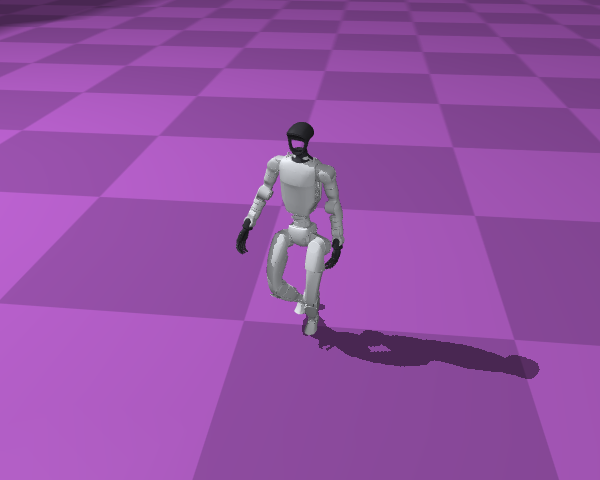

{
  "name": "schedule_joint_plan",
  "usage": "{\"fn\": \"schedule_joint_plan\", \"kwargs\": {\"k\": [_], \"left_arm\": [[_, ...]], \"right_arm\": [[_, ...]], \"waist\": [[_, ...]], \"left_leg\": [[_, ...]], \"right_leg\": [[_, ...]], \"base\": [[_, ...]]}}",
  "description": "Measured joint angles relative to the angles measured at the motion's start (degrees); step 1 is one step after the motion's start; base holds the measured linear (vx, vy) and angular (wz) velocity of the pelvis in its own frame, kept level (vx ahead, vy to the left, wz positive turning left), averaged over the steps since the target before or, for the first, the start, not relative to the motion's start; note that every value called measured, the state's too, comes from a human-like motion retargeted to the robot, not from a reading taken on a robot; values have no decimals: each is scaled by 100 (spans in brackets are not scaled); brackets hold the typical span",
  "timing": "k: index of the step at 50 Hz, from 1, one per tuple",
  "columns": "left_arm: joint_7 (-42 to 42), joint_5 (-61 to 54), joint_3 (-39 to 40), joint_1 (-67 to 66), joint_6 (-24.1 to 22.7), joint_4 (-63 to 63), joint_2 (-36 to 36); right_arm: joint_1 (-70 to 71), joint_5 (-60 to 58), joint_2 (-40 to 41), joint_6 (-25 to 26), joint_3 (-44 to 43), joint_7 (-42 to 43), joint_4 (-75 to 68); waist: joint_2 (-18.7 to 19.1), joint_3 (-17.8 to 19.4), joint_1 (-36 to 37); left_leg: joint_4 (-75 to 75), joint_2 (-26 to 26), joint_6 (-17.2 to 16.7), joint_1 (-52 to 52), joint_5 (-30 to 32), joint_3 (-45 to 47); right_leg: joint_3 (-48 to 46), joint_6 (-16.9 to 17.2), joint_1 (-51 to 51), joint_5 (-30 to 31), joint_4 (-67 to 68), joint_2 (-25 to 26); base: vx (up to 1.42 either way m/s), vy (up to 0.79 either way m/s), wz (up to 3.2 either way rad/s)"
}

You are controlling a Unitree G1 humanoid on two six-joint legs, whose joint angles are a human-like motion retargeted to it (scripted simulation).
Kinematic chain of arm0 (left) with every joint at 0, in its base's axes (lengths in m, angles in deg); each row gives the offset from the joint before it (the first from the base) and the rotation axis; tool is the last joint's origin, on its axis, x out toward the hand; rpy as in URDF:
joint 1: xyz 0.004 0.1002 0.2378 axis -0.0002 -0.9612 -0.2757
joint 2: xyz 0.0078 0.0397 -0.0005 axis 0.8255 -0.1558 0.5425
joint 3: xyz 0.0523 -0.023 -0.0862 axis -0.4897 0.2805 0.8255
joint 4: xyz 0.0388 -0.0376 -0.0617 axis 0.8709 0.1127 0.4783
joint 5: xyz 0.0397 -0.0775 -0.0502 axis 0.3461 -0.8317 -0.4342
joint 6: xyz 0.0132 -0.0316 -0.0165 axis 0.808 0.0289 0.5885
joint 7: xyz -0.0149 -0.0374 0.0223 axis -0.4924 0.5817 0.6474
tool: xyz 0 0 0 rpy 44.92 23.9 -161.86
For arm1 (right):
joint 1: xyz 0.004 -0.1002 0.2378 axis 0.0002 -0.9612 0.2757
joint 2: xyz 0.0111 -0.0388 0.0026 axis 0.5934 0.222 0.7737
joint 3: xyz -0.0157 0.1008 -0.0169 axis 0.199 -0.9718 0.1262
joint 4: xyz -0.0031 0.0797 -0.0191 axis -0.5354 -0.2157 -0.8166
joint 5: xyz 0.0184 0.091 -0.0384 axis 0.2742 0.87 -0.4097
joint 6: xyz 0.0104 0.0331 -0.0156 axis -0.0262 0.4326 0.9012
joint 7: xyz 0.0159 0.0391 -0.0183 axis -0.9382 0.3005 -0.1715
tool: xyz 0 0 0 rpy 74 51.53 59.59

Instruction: Static pose

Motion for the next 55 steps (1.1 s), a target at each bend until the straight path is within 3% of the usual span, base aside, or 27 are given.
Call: {"fn": "schedule_joint_plan", "kwargs": {"k": [5, 12, 22, 29, 37, 46, 55], "left_arm": [[41, 63, -162, 87, -23, -42, -55], [226, 73, -440, 307, -83, -110, 6], [478, -156, -567, 651, -199, -144, 215], [611, -175, -459, 795, -189, -216, 345], [766, -66, -355, 931, -155, -256, 468], [701, 208, -315, 1165, -60, -312, 631], [562, 552, -237, 1290, 2, -354, 692]], "right_arm": [[96, 122, 23, -51, -10, 77, 119], [226, 301, 68, -108, 35, 165, 47], [391, 388, 157, -80, 73, 209, -193], [485, 407, 188, -69, 44, 276, -281], [508, 333, 221, -20, -66, 384, -426], [548, 283, 232, 126, -228, 353, -733], [459, 124, 160, 207, -381, 202, -954]], "waist": [[-39, 90, -284], [181, 1, -773], [544, -89, -1032], [792, 27, -1028], [941, 151, -966], [1158, 152, -658], [1103, 21, -359]], "left_leg": [[118, -130, -97, 44, -37, -185], [-198, -47, -335, 190, -30, -465], [-162, 336, -527, 263, -437, -757], [524, 774, -633, 301, -756, -886], [1637, 1457, -518, 123, -942, -585], [2949, 2301, -243, -753, -1358, -396], [2666, 2096, -129, -1655, -1656, -399]], "right_leg": [[65, -210, -432, -386, 564, -95], [127, -307, -1188, -811, 105, 296], [559, 173, -1865, -162, -1256, 1261], [387, 141, -1624, 3, -1320, 1530], [37, -114, -1355, -413, -1145, 1550], [-295, -312, -1102, -830, -1501, 1706], [-429, -327, -933, -1038, -1957, 1575]], "base": [[17, 7, 135], [24, 7, 154], [23, 2, 129], [17, -6, 86], [10, -8, 77], [7, -5, 56], [7, 1, 35]]}}
